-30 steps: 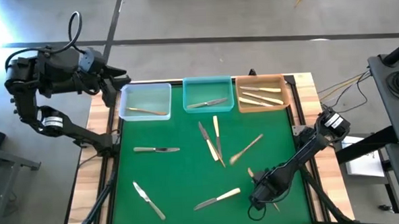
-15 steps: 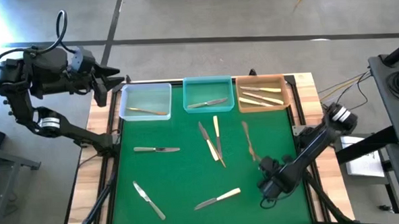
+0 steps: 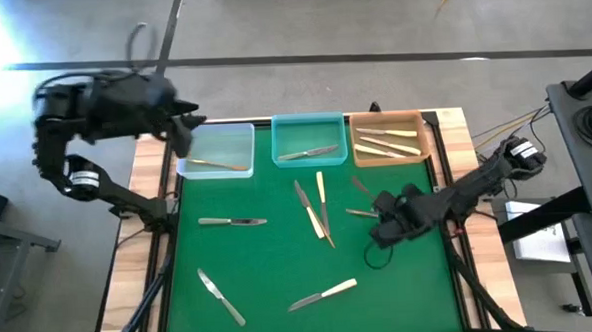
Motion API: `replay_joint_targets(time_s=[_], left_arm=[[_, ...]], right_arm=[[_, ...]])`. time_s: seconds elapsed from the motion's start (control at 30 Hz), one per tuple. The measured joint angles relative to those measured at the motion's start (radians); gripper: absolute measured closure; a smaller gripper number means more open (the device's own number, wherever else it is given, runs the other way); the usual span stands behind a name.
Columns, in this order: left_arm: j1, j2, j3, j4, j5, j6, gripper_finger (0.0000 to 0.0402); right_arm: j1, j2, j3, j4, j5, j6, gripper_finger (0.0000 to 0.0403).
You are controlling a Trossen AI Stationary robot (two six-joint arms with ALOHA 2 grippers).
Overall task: Sort silverware by color (type)
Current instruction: Put the brown table knife into the white bin
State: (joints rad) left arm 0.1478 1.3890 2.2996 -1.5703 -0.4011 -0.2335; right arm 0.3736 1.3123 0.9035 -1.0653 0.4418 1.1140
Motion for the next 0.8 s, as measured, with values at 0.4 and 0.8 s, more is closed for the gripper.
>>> replay_joint_targets(time_s=[0.4, 0.8], left_arm=[[0.020, 0.095, -0.157, 0.234, 0.054, 0.370, 0.0251], [0.020, 0.051, -0.456, 0.920, 0.415, 0.419, 0.0251]], right_arm=[[-0.170, -0.178, 0.001, 0.275, 0.192, -0.234, 0.0391], [-0.232, -0.340, 0.004, 0.674, 0.209, -0.786, 0.0391]])
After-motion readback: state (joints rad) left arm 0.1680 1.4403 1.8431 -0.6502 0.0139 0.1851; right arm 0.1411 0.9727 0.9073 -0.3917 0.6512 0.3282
